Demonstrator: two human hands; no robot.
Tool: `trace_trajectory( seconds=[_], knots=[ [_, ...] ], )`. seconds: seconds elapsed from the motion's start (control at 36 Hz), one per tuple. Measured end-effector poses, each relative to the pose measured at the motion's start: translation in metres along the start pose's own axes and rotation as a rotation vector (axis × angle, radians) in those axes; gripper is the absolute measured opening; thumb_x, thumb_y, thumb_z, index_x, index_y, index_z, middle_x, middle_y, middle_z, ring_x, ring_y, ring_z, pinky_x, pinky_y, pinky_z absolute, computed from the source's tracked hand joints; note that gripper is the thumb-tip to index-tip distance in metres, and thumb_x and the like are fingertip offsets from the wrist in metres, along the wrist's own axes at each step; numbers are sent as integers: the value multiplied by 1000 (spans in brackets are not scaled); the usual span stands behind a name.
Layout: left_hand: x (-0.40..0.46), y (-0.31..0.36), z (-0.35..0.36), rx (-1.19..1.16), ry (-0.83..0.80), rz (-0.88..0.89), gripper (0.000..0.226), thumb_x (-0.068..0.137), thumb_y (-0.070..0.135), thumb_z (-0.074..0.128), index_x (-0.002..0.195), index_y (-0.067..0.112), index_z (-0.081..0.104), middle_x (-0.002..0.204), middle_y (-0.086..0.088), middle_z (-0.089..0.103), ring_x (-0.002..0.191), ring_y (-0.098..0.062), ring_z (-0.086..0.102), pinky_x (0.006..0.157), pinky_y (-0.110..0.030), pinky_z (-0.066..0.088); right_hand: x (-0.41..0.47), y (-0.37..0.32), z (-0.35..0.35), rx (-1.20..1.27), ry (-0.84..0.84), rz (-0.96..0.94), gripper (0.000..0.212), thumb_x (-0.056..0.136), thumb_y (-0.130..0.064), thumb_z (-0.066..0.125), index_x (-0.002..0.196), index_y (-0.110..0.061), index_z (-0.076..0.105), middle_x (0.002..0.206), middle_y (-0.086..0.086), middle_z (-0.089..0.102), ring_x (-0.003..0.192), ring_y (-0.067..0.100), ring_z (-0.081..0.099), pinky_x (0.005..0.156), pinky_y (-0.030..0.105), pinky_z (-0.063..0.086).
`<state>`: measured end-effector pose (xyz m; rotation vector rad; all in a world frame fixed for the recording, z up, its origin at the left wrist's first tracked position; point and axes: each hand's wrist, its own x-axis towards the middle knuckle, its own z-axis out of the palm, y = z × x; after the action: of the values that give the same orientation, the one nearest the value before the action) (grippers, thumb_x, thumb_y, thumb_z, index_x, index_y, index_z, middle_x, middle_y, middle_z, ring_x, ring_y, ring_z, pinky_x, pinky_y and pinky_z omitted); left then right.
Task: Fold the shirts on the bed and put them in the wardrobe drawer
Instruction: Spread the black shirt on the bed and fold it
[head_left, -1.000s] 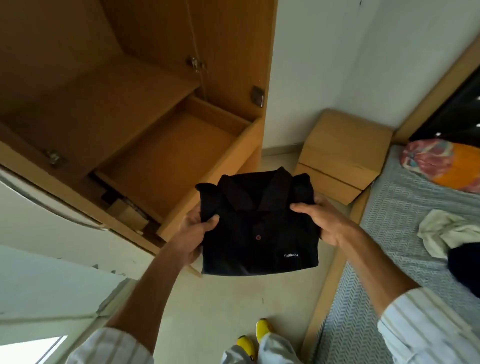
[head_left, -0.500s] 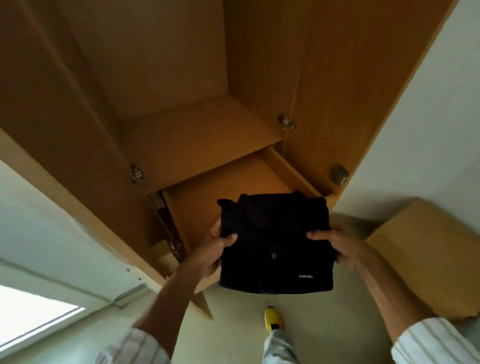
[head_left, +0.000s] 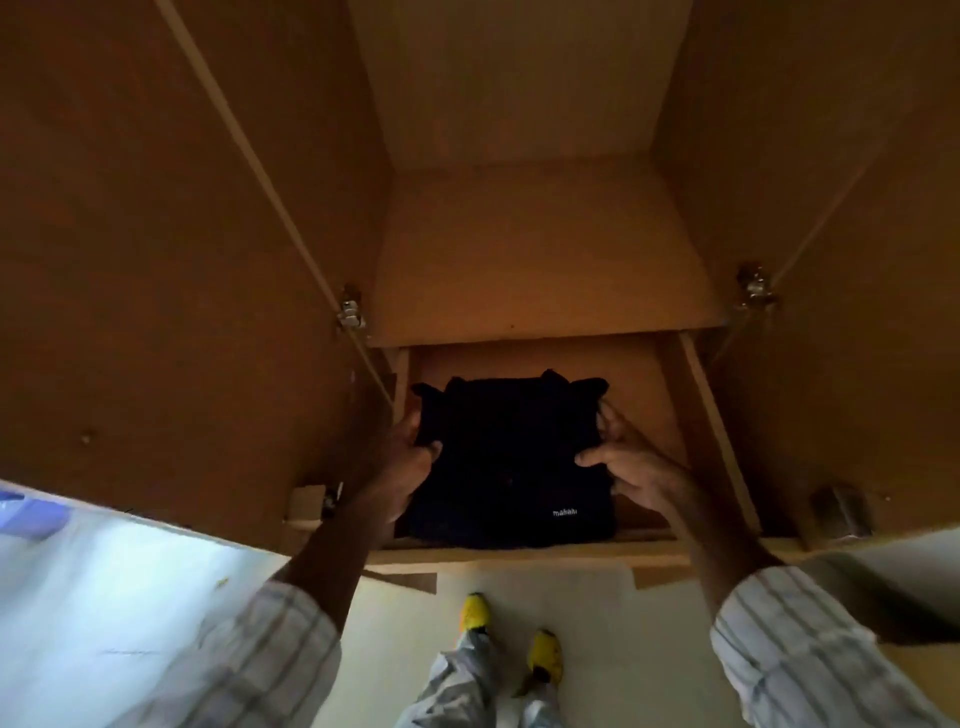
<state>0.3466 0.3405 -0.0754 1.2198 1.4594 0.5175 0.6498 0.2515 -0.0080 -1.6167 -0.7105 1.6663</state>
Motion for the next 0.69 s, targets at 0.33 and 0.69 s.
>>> trace_trajectory(
  seconds=[0.33, 0.69],
  knots=[
    [11, 15, 8, 284, 174, -25, 56, 97, 3, 54, 149, 21, 42, 141, -3, 53, 126, -23, 54, 98, -32, 47, 87, 34, 28, -35, 33, 75, 88, 86, 15, 58, 147, -45, 36, 137, -12, 56, 117, 18, 58, 82, 49, 57],
    [2, -31, 35, 732, -1, -194, 86, 99, 24, 56, 159, 22, -7, 157, -15, 28, 129, -36, 48, 100, -40, 43, 98, 93, 41, -308, 29, 62, 102, 80, 10, 71, 156, -33, 19, 135, -13, 43, 123, 9, 44, 85, 21, 45]
  ],
)
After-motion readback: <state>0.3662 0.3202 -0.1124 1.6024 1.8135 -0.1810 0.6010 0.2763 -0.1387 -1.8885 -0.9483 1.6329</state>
